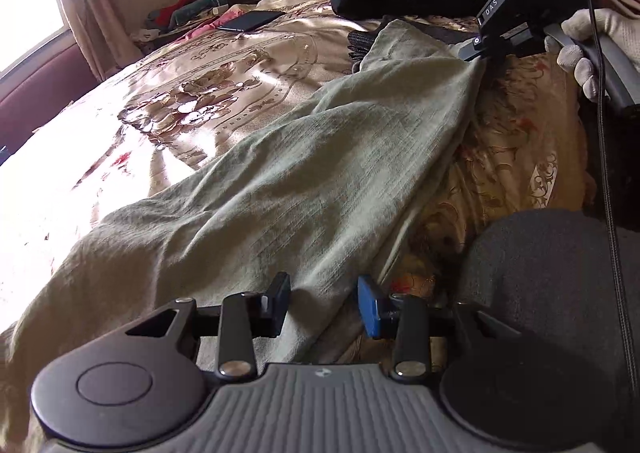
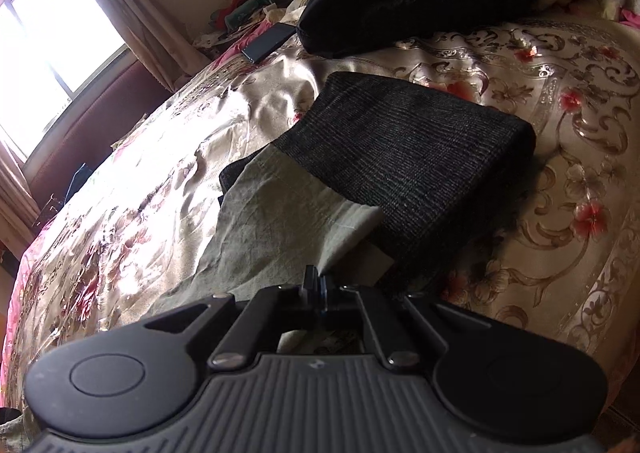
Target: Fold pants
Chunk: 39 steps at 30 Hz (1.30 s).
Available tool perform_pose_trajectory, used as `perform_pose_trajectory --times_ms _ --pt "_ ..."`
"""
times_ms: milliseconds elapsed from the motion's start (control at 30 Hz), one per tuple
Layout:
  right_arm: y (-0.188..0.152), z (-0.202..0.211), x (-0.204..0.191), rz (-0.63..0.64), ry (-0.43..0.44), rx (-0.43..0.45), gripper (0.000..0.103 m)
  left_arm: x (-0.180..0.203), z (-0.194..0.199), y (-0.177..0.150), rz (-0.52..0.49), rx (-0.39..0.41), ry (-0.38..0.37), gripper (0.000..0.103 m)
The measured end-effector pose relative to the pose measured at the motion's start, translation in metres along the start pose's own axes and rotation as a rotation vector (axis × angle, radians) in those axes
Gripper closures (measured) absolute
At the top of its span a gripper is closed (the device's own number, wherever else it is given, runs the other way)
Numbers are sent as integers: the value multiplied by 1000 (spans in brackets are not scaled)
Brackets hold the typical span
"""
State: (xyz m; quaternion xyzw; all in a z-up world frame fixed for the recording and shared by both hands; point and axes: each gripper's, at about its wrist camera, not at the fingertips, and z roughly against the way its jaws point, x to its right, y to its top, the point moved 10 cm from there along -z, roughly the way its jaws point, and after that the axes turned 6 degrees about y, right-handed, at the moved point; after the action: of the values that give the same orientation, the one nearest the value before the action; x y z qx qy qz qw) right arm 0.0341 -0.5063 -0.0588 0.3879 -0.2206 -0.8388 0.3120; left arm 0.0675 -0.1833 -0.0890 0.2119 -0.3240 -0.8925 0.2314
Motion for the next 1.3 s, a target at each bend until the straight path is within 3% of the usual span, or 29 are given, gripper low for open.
perform_pose_trajectory --times_ms 33,67,100,200,367,500,567,667,800,967,1200,1300 --pt "-1 0 1 -6 -1 0 101 -1 -1 -1 -10 -5 17 52" --pt "-1 -1 1 -10 -2 0 101 -2 -3 -1 -23 -9 35 59" --pt "0 -1 2 -11 -4 -2 101 -2 -5 0 -30 -11 41 76" --pt "5 4 -3 -16 7 3 101 -9 -3 5 13 -10 29 84" --pt "10 21 -14 19 37 38 101 -14 21 11 24 34 15 84" --pt "-11 0 5 8 -22 -28 101 1 8 -10 -7 -28 -32 84" --pt "-13 0 6 -6 -11 -16 101 4 6 -13 -12 -26 -19 84" --pt "-8 10 0 3 19 6 93 1 8 -10 13 -15 -20 83" --pt "-8 32 15 -90 38 47 74 3 9 -12 -3 -14 -21 82" --pt "-31 34 32 -228 125 45 60 4 7 -14 -5 -21 -15 81" --pt "-38 -2 34 -387 267 107 61 5 3 -12 -10 -48 -12 80" --pt "-39 -1 23 -464 400 104 60 5 2 -12 -12 -58 -11 80"
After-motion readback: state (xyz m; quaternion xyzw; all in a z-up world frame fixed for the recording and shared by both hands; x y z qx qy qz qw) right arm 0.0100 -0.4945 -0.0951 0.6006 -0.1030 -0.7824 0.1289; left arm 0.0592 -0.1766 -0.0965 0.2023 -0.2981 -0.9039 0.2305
